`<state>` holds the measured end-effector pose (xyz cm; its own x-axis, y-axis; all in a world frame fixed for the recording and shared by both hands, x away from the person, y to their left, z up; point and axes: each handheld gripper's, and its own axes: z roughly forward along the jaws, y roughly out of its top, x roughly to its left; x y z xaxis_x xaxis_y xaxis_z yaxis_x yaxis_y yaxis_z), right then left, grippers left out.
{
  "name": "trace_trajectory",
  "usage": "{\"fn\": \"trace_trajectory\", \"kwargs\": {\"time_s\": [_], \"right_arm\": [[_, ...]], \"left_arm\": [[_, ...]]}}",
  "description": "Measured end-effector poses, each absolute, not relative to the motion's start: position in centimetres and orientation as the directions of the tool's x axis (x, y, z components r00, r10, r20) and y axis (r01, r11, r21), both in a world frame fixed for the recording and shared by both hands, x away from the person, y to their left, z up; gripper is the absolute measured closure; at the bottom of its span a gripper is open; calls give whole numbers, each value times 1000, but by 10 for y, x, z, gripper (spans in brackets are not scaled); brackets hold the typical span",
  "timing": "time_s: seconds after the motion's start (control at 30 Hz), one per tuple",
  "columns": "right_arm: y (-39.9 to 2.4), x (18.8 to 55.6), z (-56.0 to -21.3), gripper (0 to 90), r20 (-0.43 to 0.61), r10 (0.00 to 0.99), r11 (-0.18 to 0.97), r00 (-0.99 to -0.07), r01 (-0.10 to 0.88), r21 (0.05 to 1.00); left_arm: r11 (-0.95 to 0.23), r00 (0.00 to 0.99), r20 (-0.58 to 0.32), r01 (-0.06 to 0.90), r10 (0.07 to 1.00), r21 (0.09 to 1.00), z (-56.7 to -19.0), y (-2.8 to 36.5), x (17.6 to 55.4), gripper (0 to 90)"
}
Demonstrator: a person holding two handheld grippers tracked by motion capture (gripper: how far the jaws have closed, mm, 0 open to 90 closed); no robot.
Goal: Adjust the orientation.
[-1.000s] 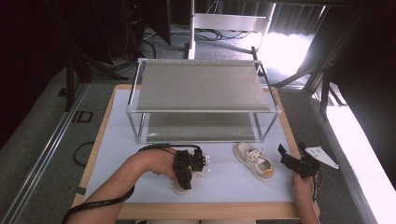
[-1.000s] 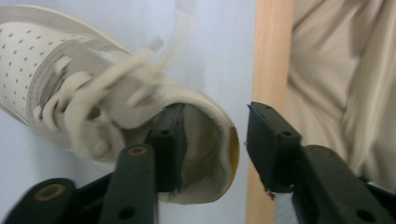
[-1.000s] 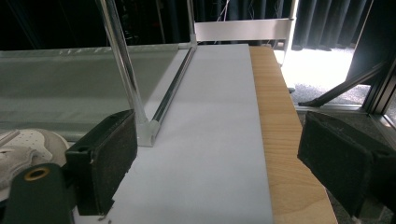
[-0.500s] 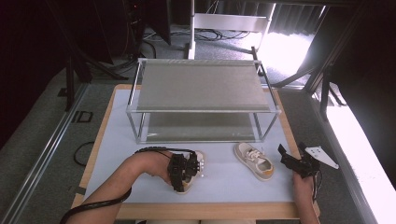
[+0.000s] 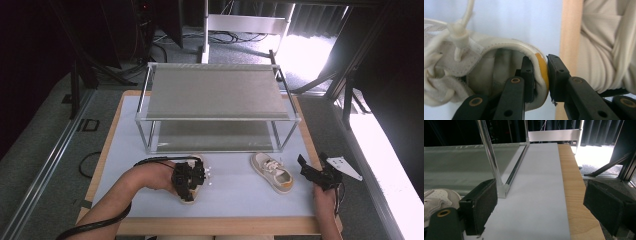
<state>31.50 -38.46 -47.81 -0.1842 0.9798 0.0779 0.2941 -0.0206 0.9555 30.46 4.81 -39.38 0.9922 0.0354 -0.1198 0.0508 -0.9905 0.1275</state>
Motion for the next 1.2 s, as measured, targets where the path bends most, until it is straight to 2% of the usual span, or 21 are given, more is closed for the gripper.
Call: {"fn": "trace_trajectory", "kwargs": {"time_s": [0.3, 0.6, 0.73, 0.77, 0.83, 0.9, 0.93, 1.0, 1.07, 1.1, 1.2], "right_arm": [[-384, 316, -478, 117, 72, 981, -15, -181, 297, 955], [-384, 315, -478, 117, 73, 981, -16, -181, 297, 955], [-384, 315, -478, 117, 71, 981, -14, -183, 294, 956], [-384, 315, -478, 116, 72, 981, -16, -182, 293, 956], [-384, 315, -478, 116, 75, 981, -19, -181, 292, 956], [-384, 315, -478, 116, 72, 981, -17, -180, 293, 956], [-383, 315, -478, 116, 67, 980, -9, -186, 295, 955], [-383, 316, -478, 115, 65, 975, 4, -215, 306, 952], [-382, 317, -477, 115, 74, 963, 17, -259, 333, 943], [-382, 317, -477, 115, 79, 956, 22, -282, 339, 941], [-382, 317, -477, 114, 98, 932, 38, -349, 364, 931]], "left_arm": [[-980, 982, -132, 150, 133, 133, -400, 64, 307, 749], [-981, 987, -116, 124, 108, 148, -412, 66, 309, 732], [-984, 983, -145, 132, 115, 117, -413, 66, 311, 626], [-986, 984, -139, 127, 112, 107, -413, 66, 311, 577], [-986, 984, -137, 129, 114, 105, -413, 64, 311, 565], [-985, 983, -139, 133, 117, 108, -413, 63, 310, 478], [-985, 983, -143, 134, 118, 110, -412, 63, 310, 478], [-980, 981, -142, 150, 132, 128, -410, 65, 311, 384], [-980, 983, -126, 150, 133, 135, -409, 66, 313, 368], [-980, 984, -116, 151, 136, 133, -409, 67, 313, 331], [-978, 983, -119, 153, 137, 141, -410, 68, 313, 325]]}}
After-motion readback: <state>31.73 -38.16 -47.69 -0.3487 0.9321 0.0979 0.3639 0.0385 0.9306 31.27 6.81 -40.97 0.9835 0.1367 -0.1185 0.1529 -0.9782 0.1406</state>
